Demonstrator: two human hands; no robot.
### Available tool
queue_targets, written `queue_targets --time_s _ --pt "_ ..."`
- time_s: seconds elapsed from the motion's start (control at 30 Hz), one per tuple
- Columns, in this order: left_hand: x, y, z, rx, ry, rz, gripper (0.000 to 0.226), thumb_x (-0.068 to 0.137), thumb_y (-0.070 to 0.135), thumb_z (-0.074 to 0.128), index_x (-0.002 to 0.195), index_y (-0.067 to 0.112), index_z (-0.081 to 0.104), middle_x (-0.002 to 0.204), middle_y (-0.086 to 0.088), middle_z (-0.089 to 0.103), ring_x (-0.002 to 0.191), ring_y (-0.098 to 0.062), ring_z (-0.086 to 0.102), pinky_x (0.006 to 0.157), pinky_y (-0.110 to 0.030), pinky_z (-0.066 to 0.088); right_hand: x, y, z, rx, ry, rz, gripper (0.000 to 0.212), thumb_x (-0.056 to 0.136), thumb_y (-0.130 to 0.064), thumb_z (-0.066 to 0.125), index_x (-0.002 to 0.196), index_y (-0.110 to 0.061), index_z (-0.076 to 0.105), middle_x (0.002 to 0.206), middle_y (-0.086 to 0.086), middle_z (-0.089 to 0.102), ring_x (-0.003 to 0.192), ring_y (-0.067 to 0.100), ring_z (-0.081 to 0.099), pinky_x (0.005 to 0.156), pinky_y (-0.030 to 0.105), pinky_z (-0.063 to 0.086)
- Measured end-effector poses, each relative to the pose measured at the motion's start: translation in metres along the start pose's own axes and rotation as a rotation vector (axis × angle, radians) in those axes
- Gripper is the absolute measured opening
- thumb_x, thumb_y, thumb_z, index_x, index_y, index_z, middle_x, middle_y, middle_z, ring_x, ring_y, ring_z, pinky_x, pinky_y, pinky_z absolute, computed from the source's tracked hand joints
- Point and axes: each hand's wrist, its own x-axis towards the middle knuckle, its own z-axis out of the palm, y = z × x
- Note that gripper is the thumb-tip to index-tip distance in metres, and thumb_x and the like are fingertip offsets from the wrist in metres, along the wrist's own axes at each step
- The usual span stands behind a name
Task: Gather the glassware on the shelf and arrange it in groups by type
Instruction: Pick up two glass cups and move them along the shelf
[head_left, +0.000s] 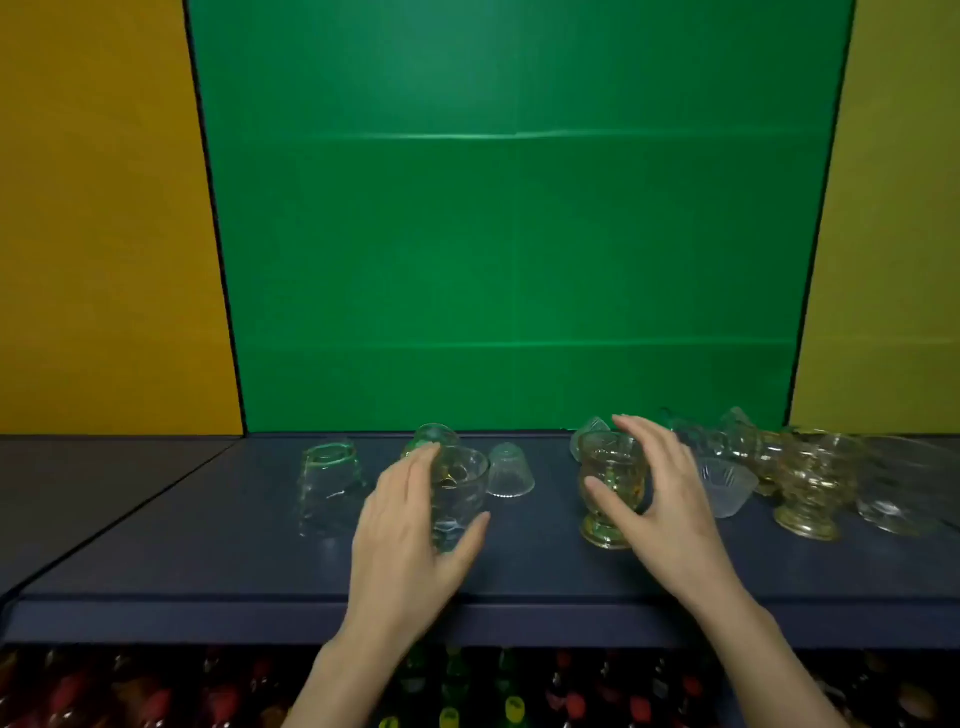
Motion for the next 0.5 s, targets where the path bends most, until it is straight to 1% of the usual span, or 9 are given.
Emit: queue_targets --time_s 0.07,0.13,0.17,0.23,0.27,0.37,0.43,0.5 --pt "0.008 -0.004 0.005 -0.033 0.037 -0.038 0.077 0.072 0.061 0.048 0.133 0.015 0.037 0.130 -0.002 0.051 0.121 -0.017 0.044 0.098 -0.030 0.038 0.007 0.004 0.000 0.013 0.030 0.022 0.064 0.080 -0.034 0.066 0.136 -0.026 0.037 0.129 -0.020 0.032 0.121 -0.005 0.023 0.102 0.019 0.019" --pt "0.013 -0.009 0.011 -0.055 0.041 -0.094 0.086 0.066 0.066 0.050 0.135 0.017 0.034 0.132 0.001 0.048 0.123 -0.015 0.041 0.098 -0.029 0.036 0.013 0.010 0.002 0.032 0.009 0.049 0.072 0.077 -0.038 0.068 0.139 -0.026 0.032 0.129 -0.020 0.030 0.121 -0.006 0.022 0.102 0.021 0.019" --pt "0.015 -0.011 0.014 -0.081 0.038 -0.125 0.090 0.062 0.068 0.052 0.135 0.019 0.032 0.131 0.006 0.045 0.123 -0.010 0.038 0.096 -0.026 0.035 0.015 0.014 0.003 0.058 -0.007 0.071 0.077 0.075 -0.039 0.070 0.139 -0.026 0.031 0.129 -0.020 0.030 0.122 -0.005 0.023 0.103 0.021 0.019" --pt "0.016 -0.013 0.018 -0.157 0.025 -0.197 0.097 0.055 0.071 0.057 0.135 0.023 0.030 0.123 0.018 0.038 0.115 0.002 0.033 0.091 -0.021 0.032 0.017 0.019 0.005 0.127 -0.041 0.123 0.085 0.069 -0.043 0.073 0.140 -0.027 0.029 0.131 -0.018 0.031 0.123 -0.002 0.026 0.104 0.023 0.022" --pt "0.017 -0.014 0.019 -0.203 0.016 -0.224 0.099 0.052 0.069 0.063 0.134 0.025 0.030 0.120 0.021 0.035 0.112 0.004 0.032 0.089 -0.020 0.031 0.018 0.021 0.004 0.158 -0.060 0.151 0.089 0.066 -0.047 0.073 0.140 -0.027 0.028 0.131 -0.018 0.032 0.123 -0.001 0.029 0.104 0.023 0.023" --pt "0.018 -0.016 0.024 -0.343 -0.013 -0.313 0.095 0.051 0.052 0.082 0.129 0.032 0.031 0.114 0.026 0.040 0.107 0.002 0.040 0.088 -0.016 0.030 0.018 0.026 0.005 0.281 -0.156 0.273 0.100 0.054 -0.058 0.068 0.140 -0.031 0.026 0.131 -0.019 0.037 0.120 0.002 0.037 0.100 0.024 0.028" --pt "0.019 -0.018 0.028 -0.430 -0.046 -0.364 0.088 0.053 0.040 0.084 0.123 0.035 0.030 0.109 0.026 0.045 0.100 0.000 0.047 0.081 -0.010 0.032 0.018 0.029 0.006 0.389 -0.222 0.344 0.104 0.048 -0.060 0.068 0.139 -0.035 0.025 0.125 -0.021 0.045 0.117 0.005 0.045 0.100 0.026 0.032" --pt "0.021 -0.021 0.031 -0.516 -0.083 -0.402 0.085 0.053 0.031 0.085 0.119 0.033 0.032 0.106 0.024 0.050 0.093 0.004 0.051 0.073 0.000 0.034 0.018 0.032 0.006 0.504 -0.262 0.402 0.105 0.047 -0.058 0.069 0.139 -0.037 0.023 0.121 -0.023 0.048 0.112 0.003 0.051 0.100 0.027 0.036"
